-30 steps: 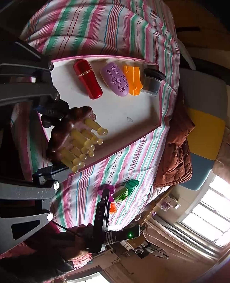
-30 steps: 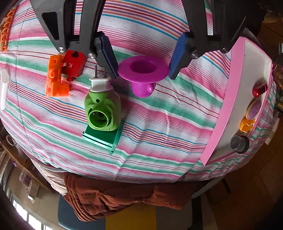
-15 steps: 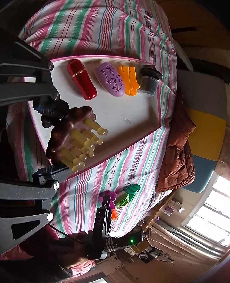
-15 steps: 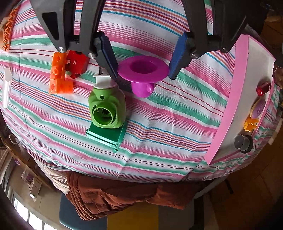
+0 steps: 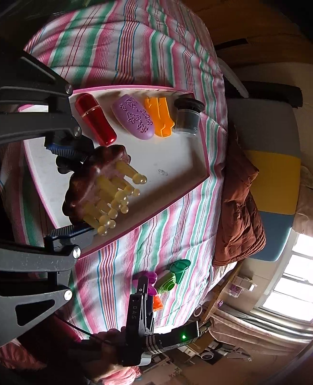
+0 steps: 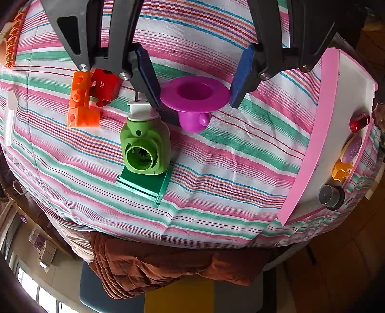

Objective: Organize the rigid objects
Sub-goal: 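Carry the brown comb over the tray with the left tool, then lower the comb into the tray and open the left tool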

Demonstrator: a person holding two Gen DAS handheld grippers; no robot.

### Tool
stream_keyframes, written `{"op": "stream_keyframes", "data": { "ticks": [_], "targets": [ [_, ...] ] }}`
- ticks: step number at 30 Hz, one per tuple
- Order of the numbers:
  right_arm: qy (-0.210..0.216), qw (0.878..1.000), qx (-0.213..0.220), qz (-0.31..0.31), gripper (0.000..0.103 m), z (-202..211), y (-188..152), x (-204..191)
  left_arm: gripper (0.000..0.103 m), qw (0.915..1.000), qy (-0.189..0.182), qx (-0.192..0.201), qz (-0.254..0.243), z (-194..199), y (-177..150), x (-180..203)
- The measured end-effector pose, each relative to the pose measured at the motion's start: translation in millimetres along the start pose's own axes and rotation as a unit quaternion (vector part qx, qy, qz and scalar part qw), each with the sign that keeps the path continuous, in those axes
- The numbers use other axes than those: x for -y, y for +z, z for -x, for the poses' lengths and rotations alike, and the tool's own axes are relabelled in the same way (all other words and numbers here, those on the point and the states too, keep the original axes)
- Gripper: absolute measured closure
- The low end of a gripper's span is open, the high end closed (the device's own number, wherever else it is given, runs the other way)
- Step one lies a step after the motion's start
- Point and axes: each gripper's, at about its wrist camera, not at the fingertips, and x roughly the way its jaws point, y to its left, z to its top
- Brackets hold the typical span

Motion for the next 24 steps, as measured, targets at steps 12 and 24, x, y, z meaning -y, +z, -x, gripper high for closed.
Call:
{"op": "stream_keyframes", "data": {
  "ticks": [12, 24],
  "targets": [
    [-0.004, 1.000, 0.000, 0.001, 0.044, -0.1, 0.3, -2.5, 0.056, 0.9996, -0.013, -0.020, 0.016, -31.2, 27.8, -12.8],
    [-0.010, 1.000, 0.002, 0.013, 0.044, -0.5, 0.0, -6.1, 0.056, 0.9984, -0.028, -0.016, 0.047, -85.2, 86.7, -42.6]
  ]
}}
